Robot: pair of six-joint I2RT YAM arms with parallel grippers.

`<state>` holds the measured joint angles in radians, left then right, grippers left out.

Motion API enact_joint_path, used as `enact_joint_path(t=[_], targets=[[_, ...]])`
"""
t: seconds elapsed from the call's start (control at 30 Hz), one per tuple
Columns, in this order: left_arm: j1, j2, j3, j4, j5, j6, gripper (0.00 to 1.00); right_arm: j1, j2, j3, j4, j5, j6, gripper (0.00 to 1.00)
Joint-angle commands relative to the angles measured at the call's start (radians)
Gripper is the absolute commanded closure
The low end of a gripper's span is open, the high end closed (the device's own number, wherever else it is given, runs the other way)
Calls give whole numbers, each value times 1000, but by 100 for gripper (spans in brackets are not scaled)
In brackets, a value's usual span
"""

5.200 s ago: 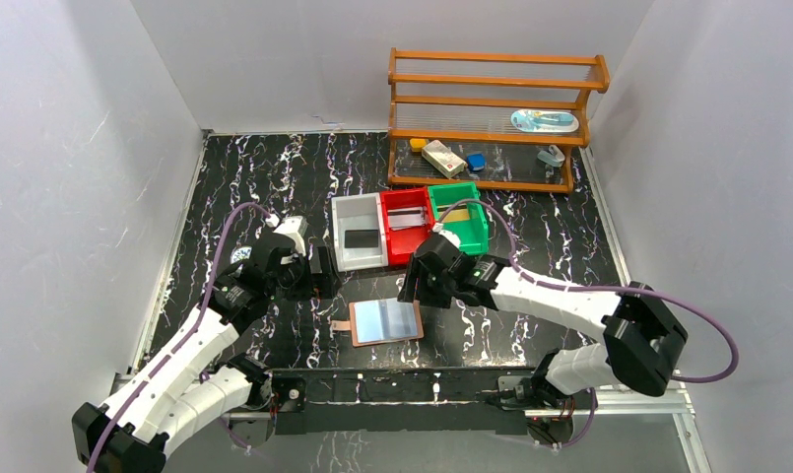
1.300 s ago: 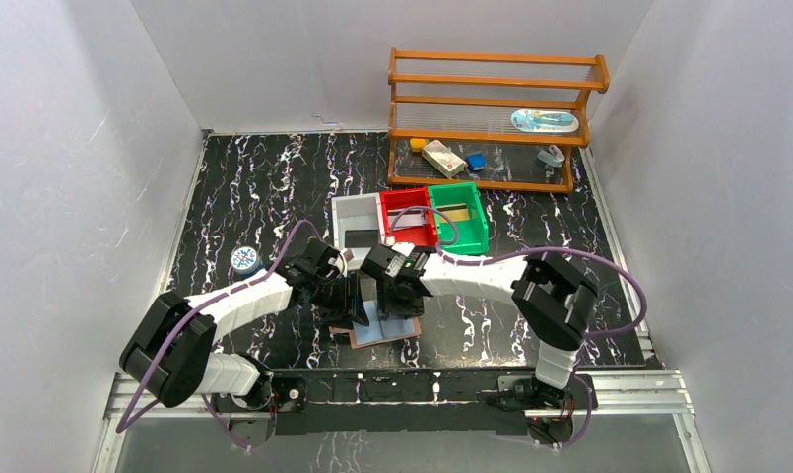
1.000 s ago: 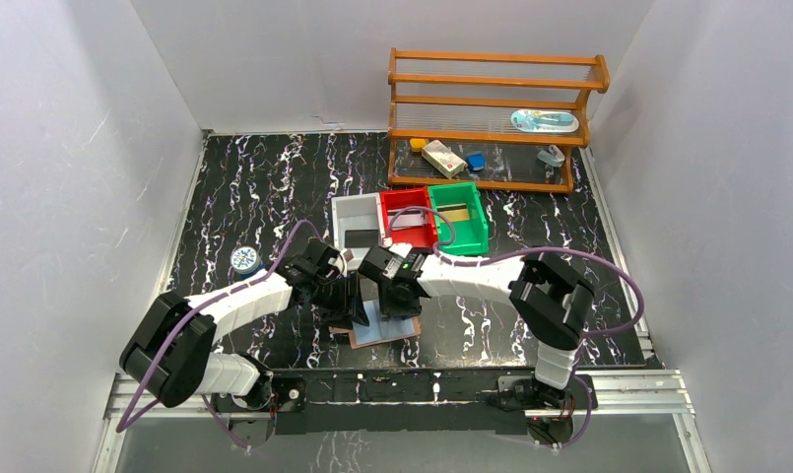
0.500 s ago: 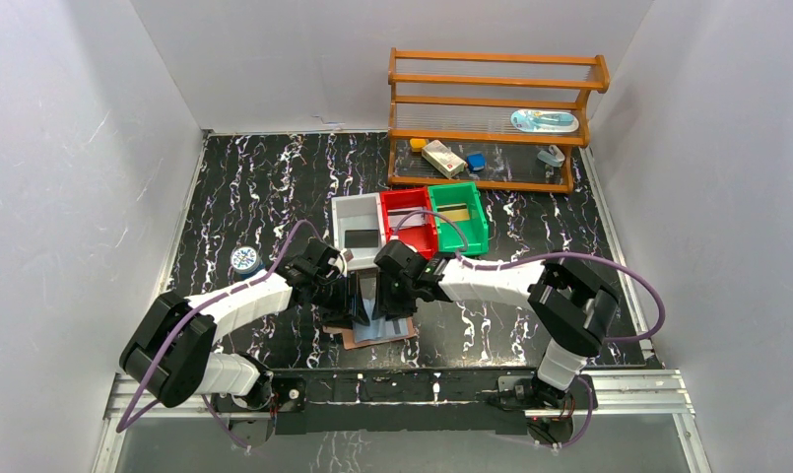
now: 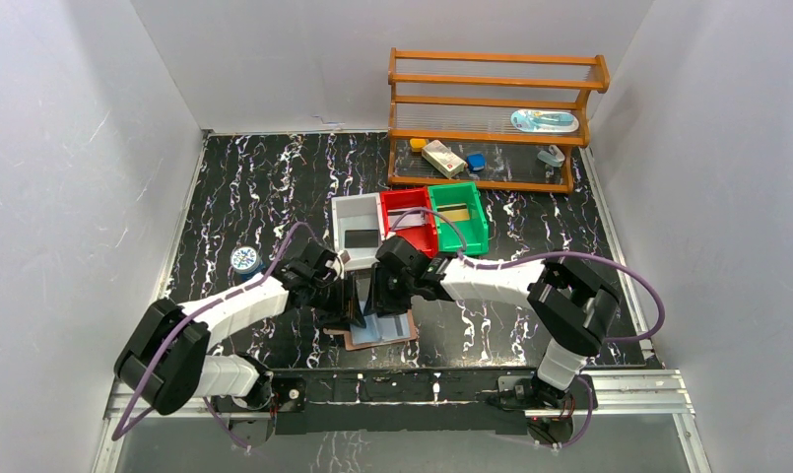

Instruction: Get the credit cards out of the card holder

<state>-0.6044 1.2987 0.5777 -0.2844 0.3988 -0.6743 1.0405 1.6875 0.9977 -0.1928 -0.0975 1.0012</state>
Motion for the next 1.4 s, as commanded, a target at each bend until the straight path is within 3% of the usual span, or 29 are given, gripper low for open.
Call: enact_joint_path(t=[0.0,0.2,0.43,0.63,0.8,0.93,1.13,1.23,1.37], targets=[[-4,-82,-8,-57,-65,-21,57,-4,-27,-27,159,-111,45,52],[-3,-157,-20,-90,-147,-65,67,-20,-17,-66,255,-182,86,50],[-3,-242,4,-208,-295,-99,81,-22,42,-49,254,-240,92,46],[-2,-392,36,-317,-419,-157,72,-21,125,6,152,-261,57,39],[-2,-416,39,-277,-376,-134,67,-15,35,7,173,-231,26,35],[-1,-367,23,-180,-252,-107,63,-17,-96,-24,86,-76,27,30],[-3,-212,30,-86,-129,-60,57,-17,-196,-19,-223,206,46,27],[-4,-146,44,-86,-105,-29,54,-17,-189,5,-316,248,30,23],[-6,-88,52,-88,-101,-5,53,-10,-152,37,-319,225,-13,23]])
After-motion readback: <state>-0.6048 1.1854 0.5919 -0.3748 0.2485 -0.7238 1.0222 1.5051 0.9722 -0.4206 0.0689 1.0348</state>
